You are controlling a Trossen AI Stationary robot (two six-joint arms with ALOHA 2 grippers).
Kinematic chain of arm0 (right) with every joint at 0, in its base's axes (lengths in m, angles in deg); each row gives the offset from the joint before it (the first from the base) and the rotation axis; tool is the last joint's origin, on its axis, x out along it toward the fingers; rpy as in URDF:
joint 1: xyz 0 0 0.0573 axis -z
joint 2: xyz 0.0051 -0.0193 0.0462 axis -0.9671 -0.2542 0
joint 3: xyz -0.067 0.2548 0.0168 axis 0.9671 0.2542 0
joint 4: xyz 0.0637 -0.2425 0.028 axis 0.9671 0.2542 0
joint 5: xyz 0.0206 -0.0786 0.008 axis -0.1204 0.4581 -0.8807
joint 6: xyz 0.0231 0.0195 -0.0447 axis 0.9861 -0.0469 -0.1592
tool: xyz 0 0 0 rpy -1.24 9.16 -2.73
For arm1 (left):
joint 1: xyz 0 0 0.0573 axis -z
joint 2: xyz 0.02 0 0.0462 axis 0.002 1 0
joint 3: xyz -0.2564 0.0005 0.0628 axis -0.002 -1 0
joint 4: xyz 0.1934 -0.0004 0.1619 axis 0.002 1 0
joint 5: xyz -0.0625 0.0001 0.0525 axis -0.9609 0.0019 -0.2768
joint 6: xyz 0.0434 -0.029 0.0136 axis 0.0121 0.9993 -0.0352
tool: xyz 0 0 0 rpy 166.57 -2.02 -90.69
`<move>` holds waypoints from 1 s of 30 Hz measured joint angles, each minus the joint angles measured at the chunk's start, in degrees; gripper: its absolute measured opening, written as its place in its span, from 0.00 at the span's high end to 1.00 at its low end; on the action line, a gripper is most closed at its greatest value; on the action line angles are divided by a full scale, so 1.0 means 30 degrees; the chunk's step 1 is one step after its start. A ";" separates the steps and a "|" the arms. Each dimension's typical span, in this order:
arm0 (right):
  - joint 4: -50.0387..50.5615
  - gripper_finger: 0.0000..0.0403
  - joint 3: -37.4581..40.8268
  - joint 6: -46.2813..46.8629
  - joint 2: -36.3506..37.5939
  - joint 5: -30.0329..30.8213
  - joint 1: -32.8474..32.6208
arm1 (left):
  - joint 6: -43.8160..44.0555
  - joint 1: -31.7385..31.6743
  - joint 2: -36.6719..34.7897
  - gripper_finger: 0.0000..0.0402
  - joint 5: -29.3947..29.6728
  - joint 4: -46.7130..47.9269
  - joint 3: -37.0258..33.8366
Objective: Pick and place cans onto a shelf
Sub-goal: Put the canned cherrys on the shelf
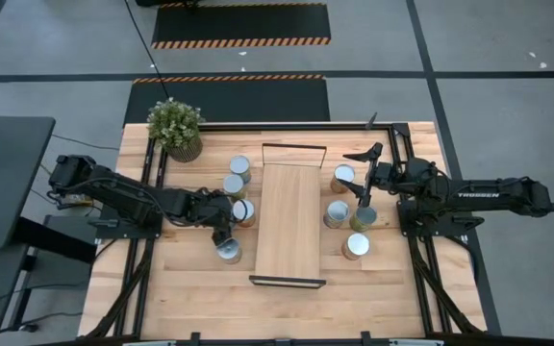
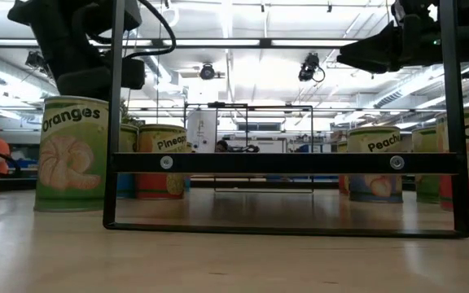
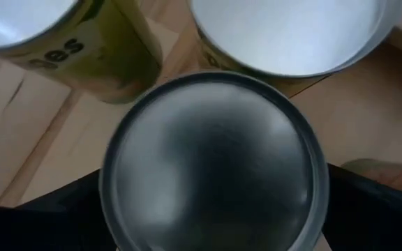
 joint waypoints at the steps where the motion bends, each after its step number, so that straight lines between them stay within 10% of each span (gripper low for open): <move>1: -0.0020 0.14 0.0005 0.0000 -0.0002 -0.0022 0.0000 | -0.0006 0.0000 -0.0007 0.04 0.0001 0.0004 0.0000; 14: -0.0128 0.14 0.0005 0.0007 -0.0140 -0.0031 0.0000 | -0.1109 -0.0984 -0.0170 0.22 -0.0943 0.1067 0.0443; 22: -0.0359 0.14 0.0001 0.0007 -0.0249 -0.0024 0.0000 | -0.2585 -0.2031 -0.0139 0.20 -0.1555 0.8684 0.6135; 30: -0.0519 0.14 0.0001 0.0235 -0.0464 -0.0024 0.0000 | -0.4333 -0.3262 0.0222 0.21 -0.1785 0.8782 1.1077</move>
